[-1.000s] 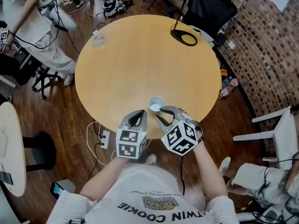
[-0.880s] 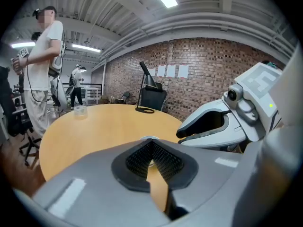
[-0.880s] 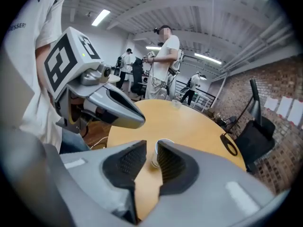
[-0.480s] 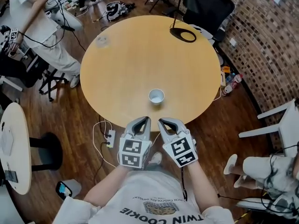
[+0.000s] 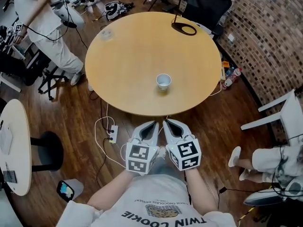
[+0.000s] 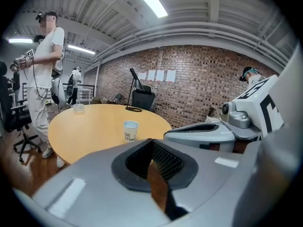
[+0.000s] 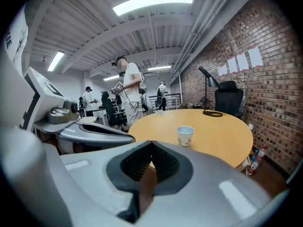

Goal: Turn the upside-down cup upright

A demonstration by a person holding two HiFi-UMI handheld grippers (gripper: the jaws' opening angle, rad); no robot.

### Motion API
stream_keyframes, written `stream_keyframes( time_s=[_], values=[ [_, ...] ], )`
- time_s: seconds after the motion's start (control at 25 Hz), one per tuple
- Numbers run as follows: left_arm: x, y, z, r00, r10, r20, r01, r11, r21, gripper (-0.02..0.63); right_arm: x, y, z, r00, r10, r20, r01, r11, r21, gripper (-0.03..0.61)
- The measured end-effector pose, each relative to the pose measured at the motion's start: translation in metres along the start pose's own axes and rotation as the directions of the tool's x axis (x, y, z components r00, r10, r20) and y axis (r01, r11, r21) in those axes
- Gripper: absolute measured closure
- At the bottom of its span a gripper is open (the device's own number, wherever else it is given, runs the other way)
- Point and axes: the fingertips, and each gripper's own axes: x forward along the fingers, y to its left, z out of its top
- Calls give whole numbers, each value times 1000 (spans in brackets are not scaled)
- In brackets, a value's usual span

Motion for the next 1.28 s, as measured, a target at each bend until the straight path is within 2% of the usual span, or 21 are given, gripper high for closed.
stream_keyframes(
  time_s=[0.24, 0.4, 0.68, 0.88, 1.08, 1.28],
  values=[
    [-60, -26, -3, 999, -18, 28, 19, 999, -44, 609, -53, 25, 3, 997, -70, 29, 69, 996, 48, 575],
    [-100, -31, -19, 998, -56, 29, 58, 997, -50, 607, -76, 66, -10, 993, -119, 16, 118, 991, 65, 575],
    [-126, -76, -44, 995, -97, 10, 97, 995, -26, 607, -123, 88, -37, 987, -155, 30, 152, 984, 98, 575],
    [-140, -84, -58, 996, -90, 9, 90, 996, -16, 607, -134, 105, -48, 987, -149, 54, 142, 984, 106, 575],
    [-133, -126, -56, 998, -60, -2, 60, 998, -19, 607, -167, 82, -51, 991, -120, 54, 115, 989, 88, 575],
    [-93, -189, -55, 999, -35, -27, 34, 999, -23, 607, -204, 15, -68, 994, -98, 43, 93, 990, 103, 575]
  ],
)
